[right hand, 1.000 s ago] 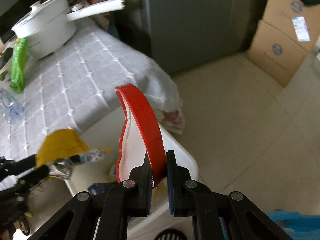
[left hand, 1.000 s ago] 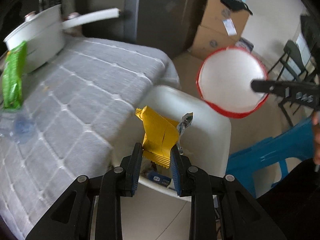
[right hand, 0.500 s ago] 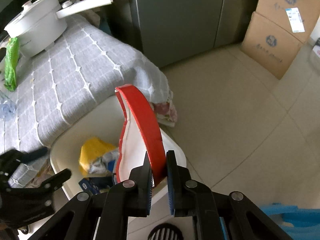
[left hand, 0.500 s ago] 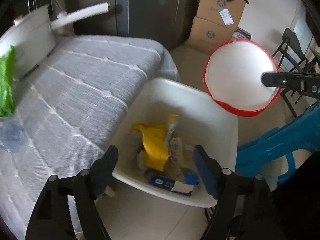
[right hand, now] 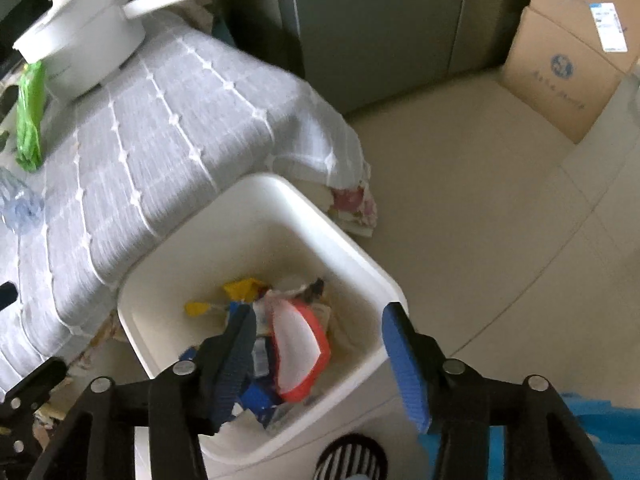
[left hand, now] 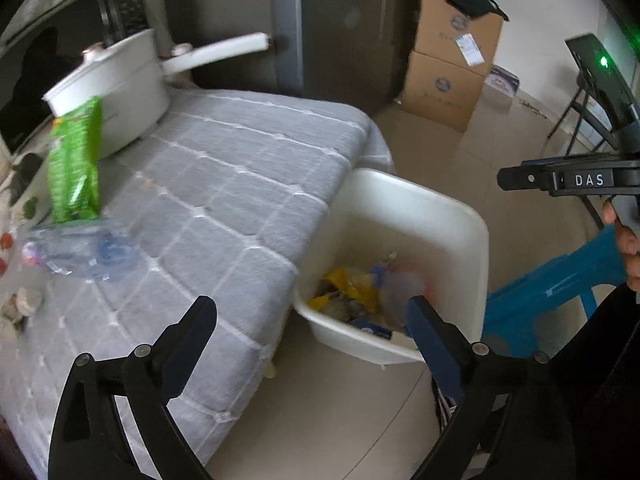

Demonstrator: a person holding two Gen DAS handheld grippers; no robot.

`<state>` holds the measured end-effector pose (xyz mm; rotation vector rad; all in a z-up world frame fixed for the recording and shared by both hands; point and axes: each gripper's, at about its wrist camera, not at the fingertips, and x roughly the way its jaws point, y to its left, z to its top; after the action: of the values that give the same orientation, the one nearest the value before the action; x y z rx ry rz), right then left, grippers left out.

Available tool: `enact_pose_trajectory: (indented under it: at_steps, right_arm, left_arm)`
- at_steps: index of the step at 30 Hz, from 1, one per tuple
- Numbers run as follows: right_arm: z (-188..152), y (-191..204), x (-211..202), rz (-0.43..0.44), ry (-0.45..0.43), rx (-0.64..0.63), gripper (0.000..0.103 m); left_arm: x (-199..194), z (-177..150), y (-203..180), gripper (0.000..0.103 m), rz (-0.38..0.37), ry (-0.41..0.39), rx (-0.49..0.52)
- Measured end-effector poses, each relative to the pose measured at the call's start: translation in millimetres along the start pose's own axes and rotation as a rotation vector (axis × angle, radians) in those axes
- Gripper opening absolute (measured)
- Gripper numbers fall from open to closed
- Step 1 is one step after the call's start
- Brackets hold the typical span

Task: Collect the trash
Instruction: 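Drop the red noodle bowl from the right tool into the bin, then grasp the white snack packet on the table with the left tool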

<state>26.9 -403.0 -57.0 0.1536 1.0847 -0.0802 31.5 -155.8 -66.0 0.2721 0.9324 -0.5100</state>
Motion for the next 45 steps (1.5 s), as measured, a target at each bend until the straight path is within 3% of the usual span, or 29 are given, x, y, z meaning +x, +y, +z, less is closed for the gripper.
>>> enact_pose_trajectory:
  at_steps: [5,10,16,24,28,34,39,43,45]
  right_arm:
    - [1,15,-3,0.005,-0.012,-0.035,0.062]
    - [5,50,-11,0.002,-0.075,-0.146,0.078]
    - [8,95,-3,-0.041,-0.088,-0.271,0.08]
    - [13,158,15,-0.002,-0.067,-0.381,0.082]
    - [17,192,29,0.005,-0.047,-0.429,0.082]
    - [28,235,41,0.036,-0.065,-0.473,0.082]
    - [40,261,48,0.111,-0.076,-0.457,0.082]
    - [55,285,56,0.218,-0.042,-0.45,0.082]
    - [60,299,57,0.261,-0.04,-0.455,0.082]
  left_arm:
    - [-21,-12,29,0.101,0.084,0.014,-0.052]
    - [-44,-23,71,0.103,0.167,0.006,-0.135]
    - [-67,-40,135,0.103,0.248,-0.008,-0.255]
    - [-78,-68,225,0.103,0.386,0.024,-0.399]
    - [-72,-78,268,0.103,0.417,0.048,-0.46]
    - [-52,-85,317,0.103,0.462,0.126,-0.46]
    - [-43,-84,349,0.103,0.459,0.121,-0.485]
    - [-27,-78,362,0.103,0.569,0.163,-0.425]
    - [-26,-74,370,0.103,0.616,0.147,-0.415]
